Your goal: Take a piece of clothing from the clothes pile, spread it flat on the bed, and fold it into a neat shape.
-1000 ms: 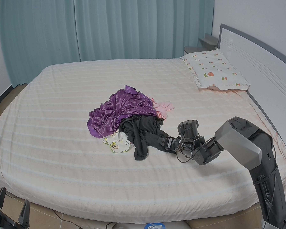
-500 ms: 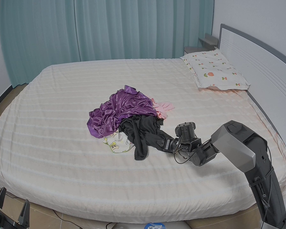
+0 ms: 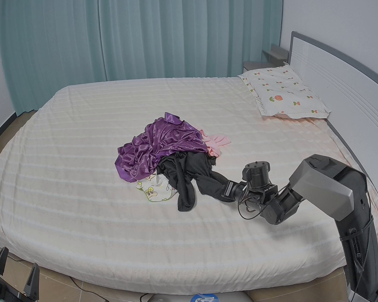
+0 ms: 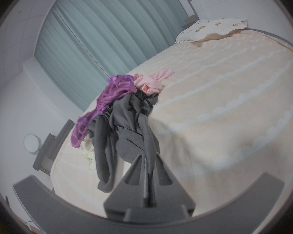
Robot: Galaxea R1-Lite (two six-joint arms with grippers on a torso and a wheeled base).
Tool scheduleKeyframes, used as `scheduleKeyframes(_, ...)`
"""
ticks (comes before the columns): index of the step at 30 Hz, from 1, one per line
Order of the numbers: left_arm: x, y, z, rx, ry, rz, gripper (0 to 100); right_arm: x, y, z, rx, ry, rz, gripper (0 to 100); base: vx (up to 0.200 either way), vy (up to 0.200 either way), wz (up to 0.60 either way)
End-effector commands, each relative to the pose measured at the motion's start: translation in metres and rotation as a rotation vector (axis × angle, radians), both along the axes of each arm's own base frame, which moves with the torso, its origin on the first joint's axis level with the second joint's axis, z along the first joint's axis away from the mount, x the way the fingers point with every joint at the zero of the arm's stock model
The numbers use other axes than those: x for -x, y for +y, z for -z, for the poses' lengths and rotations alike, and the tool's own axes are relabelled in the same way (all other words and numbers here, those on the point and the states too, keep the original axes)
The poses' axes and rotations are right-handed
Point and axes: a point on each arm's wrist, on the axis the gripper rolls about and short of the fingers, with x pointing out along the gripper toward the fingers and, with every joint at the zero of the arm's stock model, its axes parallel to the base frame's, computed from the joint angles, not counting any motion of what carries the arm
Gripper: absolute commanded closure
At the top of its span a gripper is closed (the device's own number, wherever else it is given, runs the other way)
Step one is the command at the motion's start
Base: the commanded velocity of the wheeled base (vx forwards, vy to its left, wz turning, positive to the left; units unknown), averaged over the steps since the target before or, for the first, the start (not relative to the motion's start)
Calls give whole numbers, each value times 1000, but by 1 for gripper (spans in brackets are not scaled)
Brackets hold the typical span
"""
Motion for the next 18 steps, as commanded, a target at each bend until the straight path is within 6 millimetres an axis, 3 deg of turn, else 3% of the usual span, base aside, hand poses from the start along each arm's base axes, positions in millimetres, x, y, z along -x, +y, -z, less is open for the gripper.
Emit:
scheduleKeyframes(1,-1,0,4,4,11,-5,0,32,-19,-29,-93,-45,19,100,0,0,0)
scheduleKeyframes(4,-1,0,1,3,-7,-5,0,48,-26,-30,-128,-42,31,100,0,0,0)
scheduleKeyframes(5,3,0,-15,20,-72,2,0,53,-28,-31,-138,-44,34,100,0,0,0)
scheduleKeyframes(7,14,0,-66,96,-220,12,0,60,-32,-31,-153,-48,38,100,0,0,0)
scheduleKeyframes(8,11,0,-90,136,-217,21,0,63,-34,-31,-160,-51,41,100,0,0,0)
scheduleKeyframes(9,5,0,-99,139,-189,20,0,65,-34,-31,-168,-54,43,100,0,0,0)
scheduleKeyframes(12,-13,-1,-99,88,-83,31,0,72,-36,-28,-181,-46,52,100,0,0,0)
scheduleKeyframes(16,-49,-3,-64,36,220,139,0,79,-35,-24,-184,-47,50,100,0,0,0)
scheduleKeyframes(18,-64,-4,-60,33,312,166,0,81,-35,-26,-183,-50,48,100,0,0,0)
